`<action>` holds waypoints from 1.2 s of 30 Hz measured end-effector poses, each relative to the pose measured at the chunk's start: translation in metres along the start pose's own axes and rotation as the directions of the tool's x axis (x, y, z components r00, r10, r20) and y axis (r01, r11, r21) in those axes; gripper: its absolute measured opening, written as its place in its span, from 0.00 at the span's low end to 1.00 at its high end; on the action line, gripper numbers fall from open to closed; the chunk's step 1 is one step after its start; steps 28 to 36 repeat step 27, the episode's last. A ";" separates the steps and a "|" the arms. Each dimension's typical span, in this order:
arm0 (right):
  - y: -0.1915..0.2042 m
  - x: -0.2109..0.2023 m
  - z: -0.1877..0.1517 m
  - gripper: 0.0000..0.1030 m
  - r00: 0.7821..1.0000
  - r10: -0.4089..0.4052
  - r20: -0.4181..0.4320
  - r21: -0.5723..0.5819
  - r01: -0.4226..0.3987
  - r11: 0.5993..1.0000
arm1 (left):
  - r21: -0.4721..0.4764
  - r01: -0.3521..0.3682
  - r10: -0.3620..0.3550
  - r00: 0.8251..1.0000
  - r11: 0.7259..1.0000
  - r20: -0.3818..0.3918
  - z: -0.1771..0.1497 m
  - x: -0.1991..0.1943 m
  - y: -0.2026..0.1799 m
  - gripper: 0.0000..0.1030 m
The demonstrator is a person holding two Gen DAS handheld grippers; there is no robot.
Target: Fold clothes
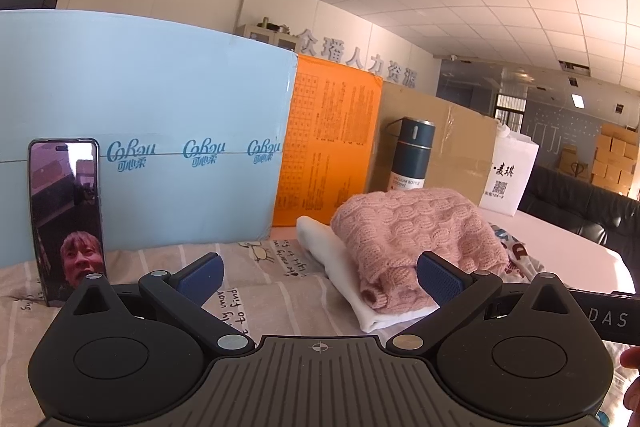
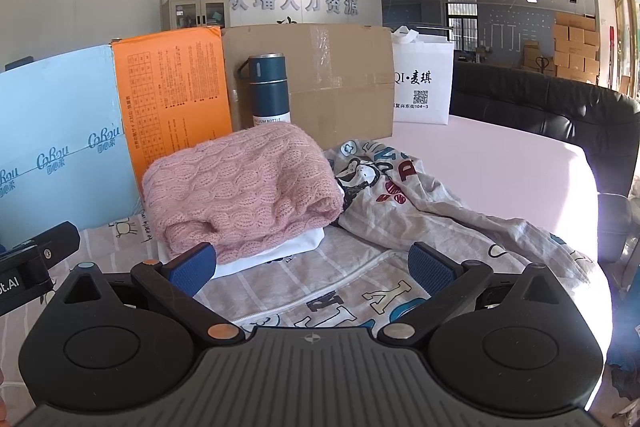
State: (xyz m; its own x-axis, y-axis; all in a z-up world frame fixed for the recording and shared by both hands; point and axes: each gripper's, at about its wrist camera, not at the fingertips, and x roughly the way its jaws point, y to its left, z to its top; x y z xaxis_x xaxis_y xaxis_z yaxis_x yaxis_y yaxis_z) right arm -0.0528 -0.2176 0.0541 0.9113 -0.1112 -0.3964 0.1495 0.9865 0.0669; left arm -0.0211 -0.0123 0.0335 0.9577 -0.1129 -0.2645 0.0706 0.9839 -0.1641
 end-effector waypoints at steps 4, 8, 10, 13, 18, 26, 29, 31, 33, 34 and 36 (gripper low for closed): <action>0.001 0.000 0.001 1.00 1.000 -0.001 0.001 -0.003 0.001 1.000 | 0.000 -0.003 0.003 1.000 1.000 -0.003 0.000 0.001 0.001 1.00; 0.001 -0.001 0.001 1.00 1.000 -0.002 0.003 -0.004 0.002 1.000 | -0.001 -0.005 0.005 1.000 1.000 -0.003 0.000 0.001 0.001 1.00; 0.001 -0.001 0.001 1.00 1.000 -0.003 0.003 -0.005 0.003 1.000 | 0.000 -0.006 0.006 1.000 1.000 -0.003 0.000 0.001 0.001 1.00; 0.001 -0.002 0.002 1.00 1.000 -0.004 0.005 -0.006 0.004 1.000 | 0.000 -0.006 0.006 1.000 1.000 -0.002 0.000 0.001 0.001 1.00; 0.001 -0.001 0.002 1.00 1.000 -0.004 0.005 -0.007 0.004 1.000 | 0.001 -0.007 0.007 1.000 1.000 -0.001 -0.001 0.001 0.000 1.00; 0.002 -0.001 0.001 1.00 1.000 -0.005 0.005 -0.006 0.005 1.000 | 0.002 -0.009 0.009 1.000 1.000 0.000 0.000 0.002 0.000 1.00; 0.002 -0.001 0.001 1.00 1.000 -0.005 0.005 -0.006 0.005 1.000 | 0.002 -0.009 0.009 1.000 1.000 0.000 0.000 0.002 0.000 1.00; 0.002 -0.001 0.001 1.00 1.000 -0.005 0.005 -0.006 0.005 1.000 | 0.002 -0.009 0.009 1.000 1.000 0.000 0.000 0.002 0.000 1.00; 0.002 -0.001 0.001 1.00 1.000 -0.005 0.005 -0.006 0.005 1.000 | 0.002 -0.009 0.009 1.000 1.000 0.000 0.000 0.002 0.000 1.00; 0.002 -0.001 0.001 1.00 1.000 -0.005 0.005 -0.006 0.005 1.000 | 0.002 -0.009 0.009 1.000 1.000 0.000 0.000 0.002 0.000 1.00; 0.002 -0.001 0.001 1.00 1.000 -0.005 0.005 -0.006 0.005 1.000 | 0.002 -0.009 0.009 1.000 1.000 0.000 0.000 0.002 0.000 1.00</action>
